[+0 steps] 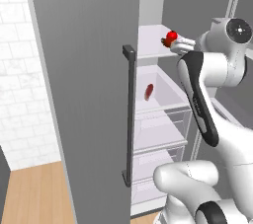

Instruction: Place one tomato and one steak in each tupperware on the nearby counter, to pack two identical lunches.

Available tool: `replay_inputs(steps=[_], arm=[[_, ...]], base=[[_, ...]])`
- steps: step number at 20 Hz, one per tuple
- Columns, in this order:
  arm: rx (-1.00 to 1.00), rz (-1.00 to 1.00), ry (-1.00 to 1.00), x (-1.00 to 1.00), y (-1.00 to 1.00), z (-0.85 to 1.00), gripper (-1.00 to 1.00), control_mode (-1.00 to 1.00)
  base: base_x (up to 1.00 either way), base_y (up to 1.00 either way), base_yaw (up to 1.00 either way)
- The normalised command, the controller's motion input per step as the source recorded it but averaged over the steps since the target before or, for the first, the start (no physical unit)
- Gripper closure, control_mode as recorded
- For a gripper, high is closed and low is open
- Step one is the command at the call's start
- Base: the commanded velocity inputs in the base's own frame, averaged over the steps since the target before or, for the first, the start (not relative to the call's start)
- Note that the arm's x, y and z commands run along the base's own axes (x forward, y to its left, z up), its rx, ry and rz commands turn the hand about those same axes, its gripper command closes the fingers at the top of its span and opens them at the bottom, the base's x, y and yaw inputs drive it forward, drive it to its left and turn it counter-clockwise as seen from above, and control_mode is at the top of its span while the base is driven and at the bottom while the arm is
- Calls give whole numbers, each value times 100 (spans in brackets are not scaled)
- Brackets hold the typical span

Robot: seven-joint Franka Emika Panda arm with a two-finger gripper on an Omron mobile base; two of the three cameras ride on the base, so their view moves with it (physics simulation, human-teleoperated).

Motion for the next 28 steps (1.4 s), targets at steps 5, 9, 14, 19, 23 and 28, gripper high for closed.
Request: replay_inputs(steps=[5, 9, 14, 19, 23, 28], arm=[[0, 0, 11, 52, -5, 0, -100, -100], [0, 0, 1, 53, -19, -1, -100, -100], [0, 0, 0, 52, -13, -13, -100, -100], [-1, 0, 0, 52, -1, -26, -100, -100], [0, 0, 1, 44, -14, -7, -100, -100], [0, 0, 4, 40, -16, -3, -100, -100]], base=[[0, 0, 0], [0, 0, 0], [0, 0, 0], [0, 0, 0], [0, 0, 0], [0, 0, 0]])
